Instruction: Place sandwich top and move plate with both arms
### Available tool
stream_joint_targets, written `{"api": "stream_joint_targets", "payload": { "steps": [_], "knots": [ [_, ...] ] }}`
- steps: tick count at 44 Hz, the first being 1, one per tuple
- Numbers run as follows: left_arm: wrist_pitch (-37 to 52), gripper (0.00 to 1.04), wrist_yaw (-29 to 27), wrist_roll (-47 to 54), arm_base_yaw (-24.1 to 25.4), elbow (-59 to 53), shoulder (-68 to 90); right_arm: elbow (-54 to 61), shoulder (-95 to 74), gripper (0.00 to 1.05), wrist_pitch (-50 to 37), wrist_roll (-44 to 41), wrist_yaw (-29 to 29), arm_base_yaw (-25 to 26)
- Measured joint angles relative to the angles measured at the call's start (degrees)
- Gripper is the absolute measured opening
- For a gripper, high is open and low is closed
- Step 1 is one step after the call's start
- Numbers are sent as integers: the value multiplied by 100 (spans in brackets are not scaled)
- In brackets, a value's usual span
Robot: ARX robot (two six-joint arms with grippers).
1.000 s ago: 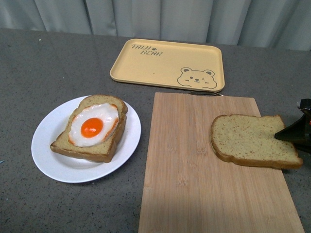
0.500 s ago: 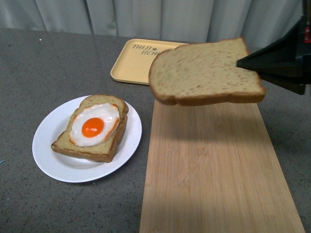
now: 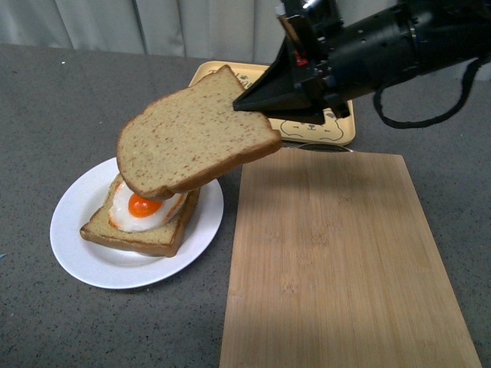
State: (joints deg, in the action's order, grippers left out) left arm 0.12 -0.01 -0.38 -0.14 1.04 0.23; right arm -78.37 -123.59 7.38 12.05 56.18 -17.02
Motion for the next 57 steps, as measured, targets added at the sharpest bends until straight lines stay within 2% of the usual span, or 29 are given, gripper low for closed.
{"api": "stream_joint_targets", "payload": {
  "steps": [6, 15, 24, 27, 31, 34, 36, 37, 38, 40, 41, 42, 44, 45, 47, 49, 50, 53, 57],
  "knots": [
    [0, 98, 0, 0, 0, 0, 0, -643, -514, 1, 81, 33, -7, -306],
    [0, 98, 0, 0, 0, 0, 0, -935, -940, 1, -293, 433, 7, -579],
    [0, 98, 0, 0, 0, 0, 0, -1390, -1521, 2, -133, 734, -227, -817],
    [0, 98, 2, 0, 0, 0, 0, -1464, -1598, 18, 122, 726, -549, -831],
    [0, 98, 2, 2, 0, 0, 0, -1342, -1545, 38, -39, 636, -1021, -748],
    [0, 98, 0, 0, 0, 0, 0, -1257, -1475, 52, -116, 632, -1036, -675],
    [0, 98, 0, 0, 0, 0, 0, -1257, -1458, 57, -122, 629, -1040, -651],
    [0, 98, 0, 0, 0, 0, 0, -1226, -1443, 62, -212, 610, -1209, -645],
    [0, 98, 2, 2, 0, 0, 0, -1163, -1434, 61, -402, 544, -1425, -660],
    [0, 98, 0, 0, 0, 0, 0, -645, -1309, 56, -1628, 190, -2811, -723],
    [0, 98, 0, 0, 0, 0, 0, -507, -1276, 54, -1950, 90, -3233, -741],
    [0, 98, 2, 2, 0, 0, 0, -195, -1207, 50, -2581, -101, -4039, -758],
    [0, 98, 13, 2, 0, 0, 0, 527, -1034, 43, -3825, -404, -5289, -758],
    [0, 98, 4, 0, 0, 0, 0, 1084, -883, 38, -4730, -651, -6052, -743],
    [0, 98, 2, 0, 0, 0, 0, 1958, -588, 29, -6218, -866, -7018, -654],
    [0, 98, -11, 0, 0, 0, -4, 2671, -190, 20, -7403, -988, -7495, -490],
    [0, 98, -13, 0, 0, 0, -4, 3027, 111, 15, -7840, -1036, -7538, -380],
    [0, 98, -11, 0, 0, 0, -4, 3705, 802, 2, -8391, -1104, -7434, -122],
    [0, 98, 2, 0, 0, 0, -4, 4325, 1296, 1, -8533, -1154, -7298, 96]
  ]
}}
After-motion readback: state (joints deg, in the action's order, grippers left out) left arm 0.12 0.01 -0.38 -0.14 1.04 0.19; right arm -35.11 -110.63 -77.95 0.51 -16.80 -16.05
